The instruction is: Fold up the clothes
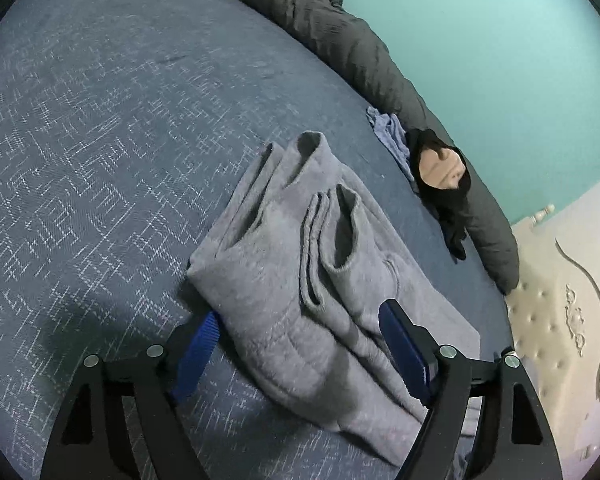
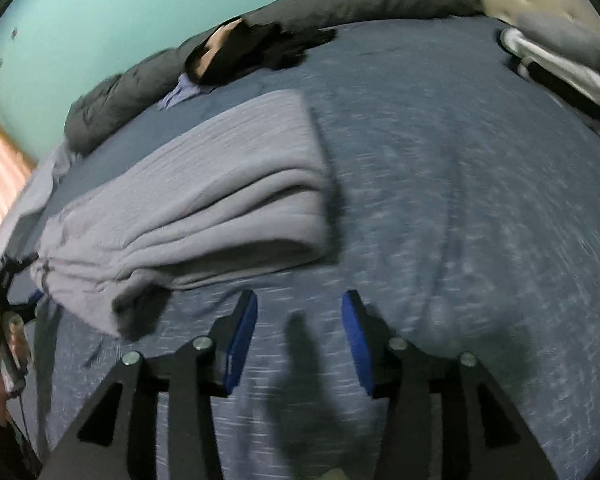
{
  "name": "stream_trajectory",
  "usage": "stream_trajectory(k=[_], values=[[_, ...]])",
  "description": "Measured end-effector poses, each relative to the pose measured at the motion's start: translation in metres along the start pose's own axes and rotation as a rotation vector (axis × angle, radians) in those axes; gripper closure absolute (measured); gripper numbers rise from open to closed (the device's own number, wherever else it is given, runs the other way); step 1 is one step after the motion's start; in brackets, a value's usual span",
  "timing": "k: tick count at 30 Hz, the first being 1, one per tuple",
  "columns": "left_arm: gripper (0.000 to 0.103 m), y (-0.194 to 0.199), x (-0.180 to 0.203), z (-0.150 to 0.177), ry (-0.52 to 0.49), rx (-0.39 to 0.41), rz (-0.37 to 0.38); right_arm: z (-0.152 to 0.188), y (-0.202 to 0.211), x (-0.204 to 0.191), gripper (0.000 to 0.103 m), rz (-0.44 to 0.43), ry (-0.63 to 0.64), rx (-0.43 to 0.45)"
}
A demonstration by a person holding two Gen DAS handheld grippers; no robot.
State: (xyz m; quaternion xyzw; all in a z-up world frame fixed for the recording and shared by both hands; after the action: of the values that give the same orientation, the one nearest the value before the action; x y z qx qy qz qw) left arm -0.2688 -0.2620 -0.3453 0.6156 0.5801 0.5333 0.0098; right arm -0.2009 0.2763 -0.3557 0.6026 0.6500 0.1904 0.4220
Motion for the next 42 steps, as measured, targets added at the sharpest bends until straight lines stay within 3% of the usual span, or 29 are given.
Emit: stream_trajectory(k=[5,11,16,19,22,30,38,42], values=[[0.021,-0.009,-0.012,-0.005,0.047,0.018,-0.011,0.000,0.004,0.012,0.056,-0.056,-0.039,0.037],[0.024,-0.016,-0.005,-0.012,0.035,0.050,-0.029,-0.001,0.004,0.022,0.056,-0.095,-0.043,0.047],[0.054,-0.009,0.004,-0.013,0.013,0.090,-0.047,-0.004,0.000,0.023,0.056,-0.093,-0.033,0.041],[0.065,-0.004,0.010,-0.012,0.008,0.104,-0.040,-0.005,0.002,0.023,0.056,-0.099,-0.028,0.054],[0.071,-0.001,0.015,-0.010,-0.010,0.115,-0.038,-0.005,0.005,0.025,0.056,-0.109,-0.034,0.060],[0.075,0.013,0.025,-0.006,-0.021,0.145,-0.009,-0.009,0.007,0.032,0.055,-0.140,-0.071,0.072],[0.077,0.036,0.083,-0.007,-0.128,0.180,-0.021,-0.017,0.018,0.042,0.055,-0.178,-0.122,0.105],[0.077,0.047,0.143,-0.004,-0.231,0.187,-0.008,-0.019,0.025,0.050,0.055,-0.192,-0.156,0.123]])
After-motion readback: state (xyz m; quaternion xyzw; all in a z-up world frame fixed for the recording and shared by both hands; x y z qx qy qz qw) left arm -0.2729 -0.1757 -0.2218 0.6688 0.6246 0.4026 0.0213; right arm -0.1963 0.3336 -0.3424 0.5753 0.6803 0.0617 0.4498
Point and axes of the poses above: each gripper's, at about its wrist camera, not at the fingertips, and y roughly against the way its jaws point, x to its right, z to its underside, the point moved 3 cm from there along -y, roughly the way its jaws point, and after that the axes turned 1 degree about y, right-handed, at the moved point
